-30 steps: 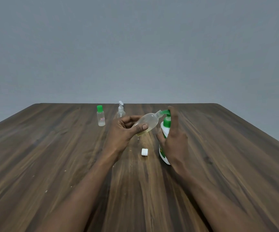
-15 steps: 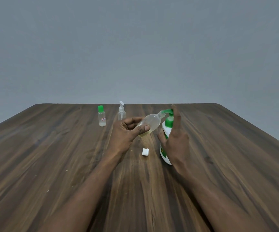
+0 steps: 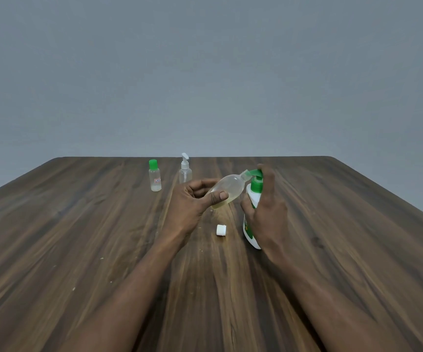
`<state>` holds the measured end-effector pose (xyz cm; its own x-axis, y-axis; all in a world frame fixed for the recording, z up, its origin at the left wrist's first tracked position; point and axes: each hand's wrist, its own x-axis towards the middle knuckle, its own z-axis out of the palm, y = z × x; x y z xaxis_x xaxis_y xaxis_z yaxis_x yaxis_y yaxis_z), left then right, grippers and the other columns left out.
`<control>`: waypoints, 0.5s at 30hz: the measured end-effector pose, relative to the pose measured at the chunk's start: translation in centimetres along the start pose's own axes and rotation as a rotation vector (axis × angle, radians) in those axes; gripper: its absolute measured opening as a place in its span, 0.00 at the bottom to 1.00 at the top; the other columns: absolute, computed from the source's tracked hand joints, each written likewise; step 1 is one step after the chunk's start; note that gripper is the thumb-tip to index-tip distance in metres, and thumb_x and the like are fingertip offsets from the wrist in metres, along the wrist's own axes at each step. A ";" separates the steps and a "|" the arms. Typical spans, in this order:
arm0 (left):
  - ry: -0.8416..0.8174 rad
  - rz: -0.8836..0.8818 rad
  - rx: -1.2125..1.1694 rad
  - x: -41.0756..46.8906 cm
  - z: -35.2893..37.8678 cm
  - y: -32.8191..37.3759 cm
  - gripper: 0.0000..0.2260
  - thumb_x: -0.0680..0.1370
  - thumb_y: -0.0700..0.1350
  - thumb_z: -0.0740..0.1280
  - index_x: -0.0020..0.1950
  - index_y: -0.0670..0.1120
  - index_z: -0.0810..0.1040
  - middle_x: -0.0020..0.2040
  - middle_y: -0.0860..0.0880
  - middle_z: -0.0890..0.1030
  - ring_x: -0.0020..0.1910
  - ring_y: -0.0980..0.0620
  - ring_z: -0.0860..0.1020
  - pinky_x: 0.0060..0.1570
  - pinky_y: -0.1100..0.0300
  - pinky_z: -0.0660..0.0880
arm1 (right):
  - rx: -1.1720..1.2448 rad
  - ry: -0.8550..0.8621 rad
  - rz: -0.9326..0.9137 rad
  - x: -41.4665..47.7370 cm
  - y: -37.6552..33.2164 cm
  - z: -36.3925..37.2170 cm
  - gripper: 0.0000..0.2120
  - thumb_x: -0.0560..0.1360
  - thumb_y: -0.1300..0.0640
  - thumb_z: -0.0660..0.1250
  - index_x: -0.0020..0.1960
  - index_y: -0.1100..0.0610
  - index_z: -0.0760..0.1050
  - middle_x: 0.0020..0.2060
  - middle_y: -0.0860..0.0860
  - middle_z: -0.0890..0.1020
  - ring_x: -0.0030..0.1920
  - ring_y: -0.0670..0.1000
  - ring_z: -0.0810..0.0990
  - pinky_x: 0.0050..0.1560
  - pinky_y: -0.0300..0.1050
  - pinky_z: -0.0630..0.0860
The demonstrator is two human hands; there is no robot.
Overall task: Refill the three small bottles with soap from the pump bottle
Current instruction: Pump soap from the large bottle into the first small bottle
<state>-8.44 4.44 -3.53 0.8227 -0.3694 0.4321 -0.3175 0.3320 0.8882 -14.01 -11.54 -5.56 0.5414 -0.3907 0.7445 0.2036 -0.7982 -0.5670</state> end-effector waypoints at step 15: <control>0.012 -0.002 0.004 0.1 0.1 -0.3 0.19 0.65 0.53 0.81 0.53 0.51 0.87 0.51 0.48 0.88 0.52 0.49 0.86 0.48 0.60 0.82 | -0.023 -0.001 -0.015 -0.1 -0.3 -0.2 0.31 0.79 0.49 0.68 0.77 0.51 0.59 0.57 0.50 0.81 0.49 0.52 0.81 0.44 0.39 0.68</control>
<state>-8.27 4.24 -3.68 0.8288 -0.3597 0.4287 -0.3181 0.3276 0.8897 -14.32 -11.36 -5.34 0.5397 -0.3781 0.7522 0.1926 -0.8143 -0.5475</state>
